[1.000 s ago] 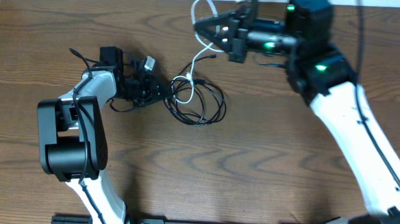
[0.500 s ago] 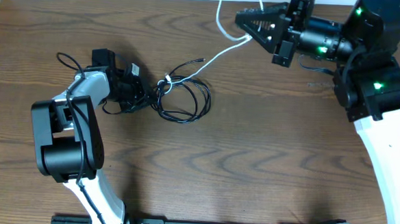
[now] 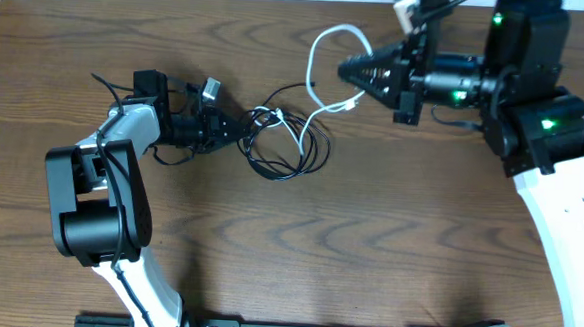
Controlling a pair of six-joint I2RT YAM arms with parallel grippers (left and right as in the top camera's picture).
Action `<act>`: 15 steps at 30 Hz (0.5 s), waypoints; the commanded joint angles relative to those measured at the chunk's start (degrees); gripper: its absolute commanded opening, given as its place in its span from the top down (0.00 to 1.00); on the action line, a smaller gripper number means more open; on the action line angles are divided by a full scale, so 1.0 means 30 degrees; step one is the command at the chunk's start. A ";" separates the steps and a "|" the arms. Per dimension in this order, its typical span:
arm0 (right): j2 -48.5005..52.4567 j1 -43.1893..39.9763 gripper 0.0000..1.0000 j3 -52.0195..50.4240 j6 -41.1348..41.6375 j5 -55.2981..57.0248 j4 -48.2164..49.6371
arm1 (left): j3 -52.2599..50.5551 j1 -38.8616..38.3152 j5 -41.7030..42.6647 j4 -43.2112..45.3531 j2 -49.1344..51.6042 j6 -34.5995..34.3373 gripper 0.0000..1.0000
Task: Untangle cables
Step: 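Lift the white cable high with the right gripper, holding bundle with left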
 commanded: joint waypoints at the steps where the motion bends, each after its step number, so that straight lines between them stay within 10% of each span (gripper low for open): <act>1: 0.0124 0.0743 0.99 0.0138 -0.3490 -0.0321 -0.0124 | -0.0080 0.0080 0.3541 -0.0204 -0.0313 0.2601 0.92; 15: 0.0153 0.0903 0.99 0.0146 -0.0306 0.5231 0.3504 | -0.0080 0.0022 0.4998 -0.1821 -0.0313 0.6054 0.93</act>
